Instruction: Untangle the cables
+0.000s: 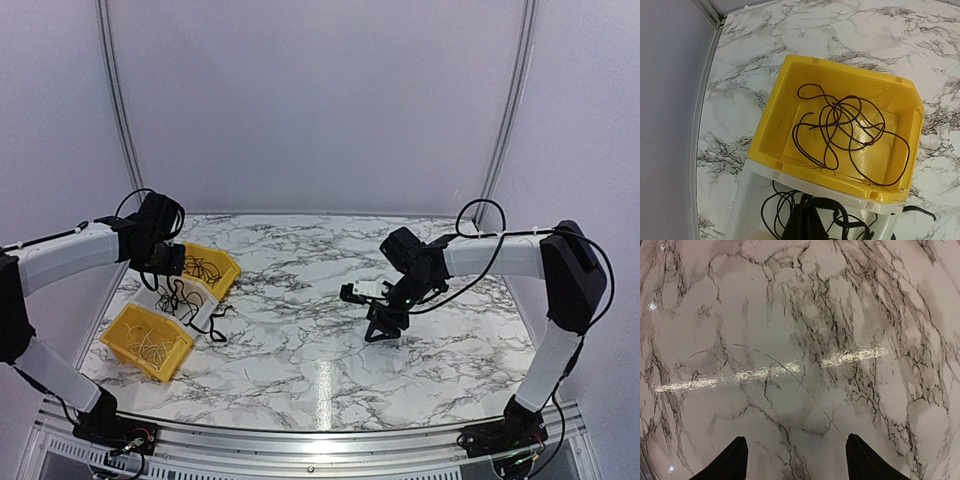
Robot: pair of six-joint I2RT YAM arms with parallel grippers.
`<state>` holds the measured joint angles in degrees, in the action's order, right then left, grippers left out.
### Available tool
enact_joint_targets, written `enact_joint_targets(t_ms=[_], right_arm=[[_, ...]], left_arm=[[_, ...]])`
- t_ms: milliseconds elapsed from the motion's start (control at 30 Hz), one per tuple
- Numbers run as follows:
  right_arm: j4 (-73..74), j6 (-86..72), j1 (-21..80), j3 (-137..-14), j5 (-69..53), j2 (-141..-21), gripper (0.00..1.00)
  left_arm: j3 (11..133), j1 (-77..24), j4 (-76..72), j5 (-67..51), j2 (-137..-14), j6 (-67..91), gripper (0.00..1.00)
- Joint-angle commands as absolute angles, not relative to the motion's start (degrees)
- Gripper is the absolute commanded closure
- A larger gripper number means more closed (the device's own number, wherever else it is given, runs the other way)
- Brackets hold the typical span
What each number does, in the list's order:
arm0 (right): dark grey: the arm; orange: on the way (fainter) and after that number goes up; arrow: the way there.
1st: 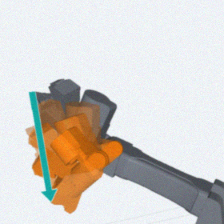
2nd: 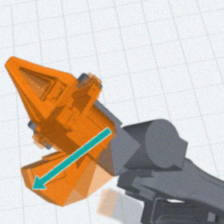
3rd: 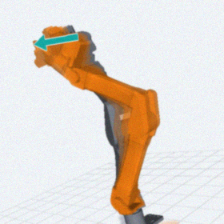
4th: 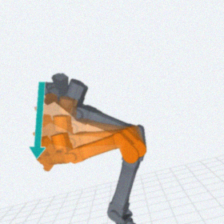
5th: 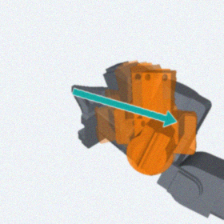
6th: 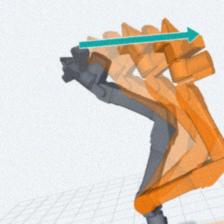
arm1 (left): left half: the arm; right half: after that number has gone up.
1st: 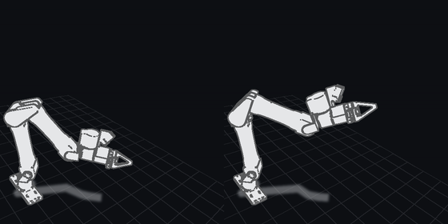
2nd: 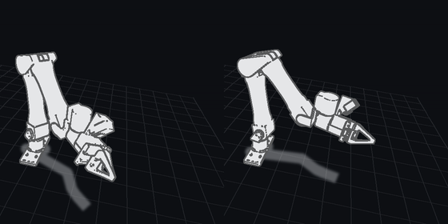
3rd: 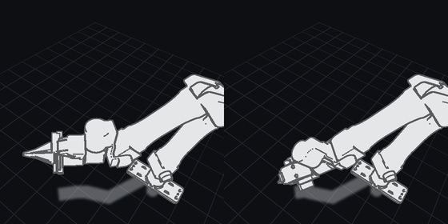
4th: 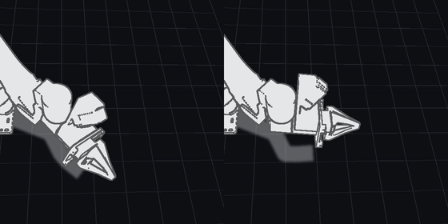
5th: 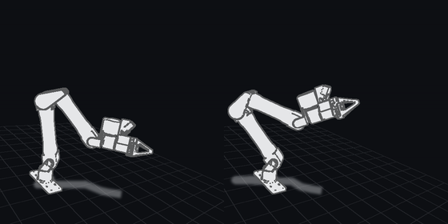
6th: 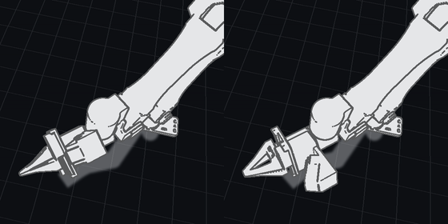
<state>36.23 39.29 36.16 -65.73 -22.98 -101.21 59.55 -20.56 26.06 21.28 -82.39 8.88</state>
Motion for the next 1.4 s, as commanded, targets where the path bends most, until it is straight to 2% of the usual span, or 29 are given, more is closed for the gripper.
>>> enact_joint_targets(t_ms=[0, 100, 200, 267, 333, 567, 767, 967, 1367], right_arm=[[36.2, 39.9, 36.7, -66.0, -22.7, -102.1, 0.33], [36.4, 40.0, 36.8, -66.0, -22.6, -102.1, 0.33], [36.4, 40.0, 36.8, -66.0, -22.6, -102.0, 0.33], [36.4, 40.0, 36.8, -65.9, -22.6, -101.9, 0.33], [36.4, 40.0, 36.8, -66.0, -22.6, -102.0, 0.33], [36.7, 40.2, 37.4, -66.2, -22.4, -102.8, 0.33], [36.8, 40.4, 38.0, -66.2, -22.0, -103.2, 0.33], [37.0, 40.4, 38.1, -66.4, -21.9, -103.6, 0.33], [37.4, 40.8, 38.2, -66.2, -21.9, -103.9, 0.33]], left_arm=[[59.2, -19.4, 28.5, 17.7, -86.6, 13.9, 1.0], [60.3, -18.7, 29.9, 16.6, -90.3, 14.4, 1.0], [63.3, -18.5, 33.7, 16.9, -92.0, 15.9, 0.77], [64.0, -18.8, 34.5, 16.8, -89.3, 17.0, 0.7], [63.9, -19.5, 34.5, 17.2, -85.7, 18.4, 0.64], [64.0, -27.5, 35.5, 16.7, -77.4, 20.4, 0.52], [61.6, -35.7, 34.8, 14.0, -78.0, 22.3, 0.5], [60.1, -44.6, 33.7, 14.1, -85.3, 24.5, 0.5], [66.0, -49.6, 44.8, 23.0, -95.2, 16.5, 0.47]])
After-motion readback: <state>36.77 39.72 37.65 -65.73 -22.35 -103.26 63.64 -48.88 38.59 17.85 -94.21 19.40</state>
